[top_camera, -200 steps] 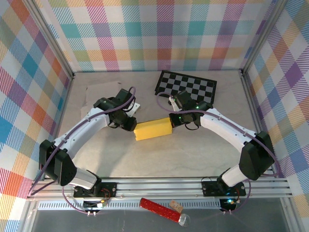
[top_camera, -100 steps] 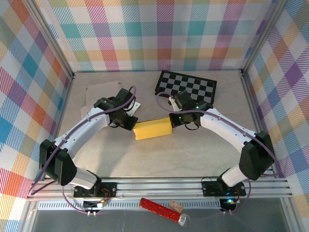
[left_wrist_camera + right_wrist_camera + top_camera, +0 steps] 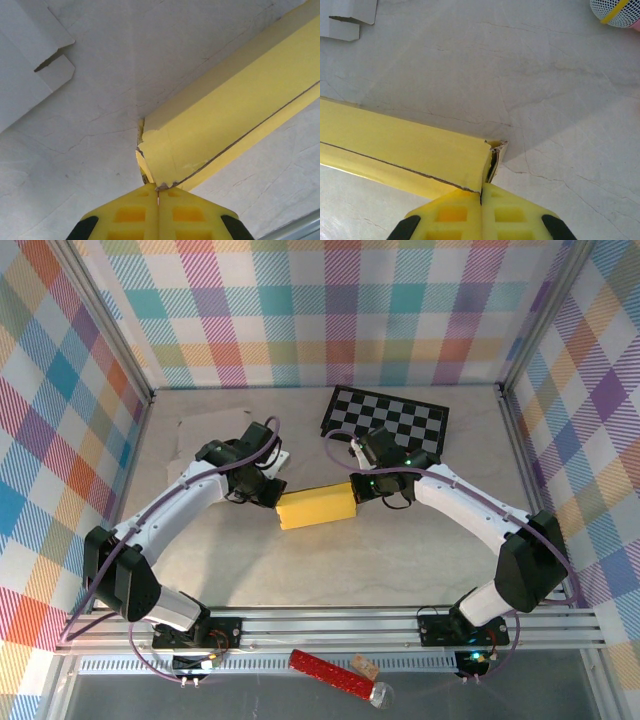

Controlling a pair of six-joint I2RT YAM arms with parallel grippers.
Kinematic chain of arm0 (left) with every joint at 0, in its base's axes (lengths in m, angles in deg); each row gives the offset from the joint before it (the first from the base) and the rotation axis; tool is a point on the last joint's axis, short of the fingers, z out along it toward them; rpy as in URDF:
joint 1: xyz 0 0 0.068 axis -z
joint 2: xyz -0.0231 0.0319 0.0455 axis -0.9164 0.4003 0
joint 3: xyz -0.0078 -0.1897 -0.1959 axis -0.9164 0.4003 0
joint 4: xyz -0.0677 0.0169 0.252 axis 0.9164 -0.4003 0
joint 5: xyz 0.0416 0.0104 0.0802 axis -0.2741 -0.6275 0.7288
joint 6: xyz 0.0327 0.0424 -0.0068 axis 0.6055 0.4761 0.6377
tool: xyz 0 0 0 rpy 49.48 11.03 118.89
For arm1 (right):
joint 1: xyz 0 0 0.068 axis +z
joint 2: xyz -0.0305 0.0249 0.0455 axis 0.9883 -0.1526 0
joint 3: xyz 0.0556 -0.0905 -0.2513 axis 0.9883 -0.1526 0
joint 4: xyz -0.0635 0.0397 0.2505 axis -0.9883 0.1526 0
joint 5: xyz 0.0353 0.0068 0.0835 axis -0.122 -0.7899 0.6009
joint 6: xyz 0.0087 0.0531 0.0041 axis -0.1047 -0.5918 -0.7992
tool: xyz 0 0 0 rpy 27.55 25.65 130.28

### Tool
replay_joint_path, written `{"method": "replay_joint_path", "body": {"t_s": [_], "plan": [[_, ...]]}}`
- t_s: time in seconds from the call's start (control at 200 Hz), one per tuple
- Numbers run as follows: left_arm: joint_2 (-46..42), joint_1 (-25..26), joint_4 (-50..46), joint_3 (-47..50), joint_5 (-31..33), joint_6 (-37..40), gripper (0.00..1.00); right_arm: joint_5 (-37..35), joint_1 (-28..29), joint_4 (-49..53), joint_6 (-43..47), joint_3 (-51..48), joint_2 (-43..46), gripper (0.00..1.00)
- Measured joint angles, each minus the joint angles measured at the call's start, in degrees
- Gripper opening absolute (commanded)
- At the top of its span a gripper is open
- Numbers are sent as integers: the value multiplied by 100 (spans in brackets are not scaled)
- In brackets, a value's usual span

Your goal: Fold the paper box

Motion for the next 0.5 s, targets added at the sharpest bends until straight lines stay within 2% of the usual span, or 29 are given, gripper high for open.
{"method": "replay_joint_path", "body": {"t_s": [0.5], "plan": [[103,0,-208,-166,-221,-728,0,-61,9,157,-258,140,-90,0]]}}
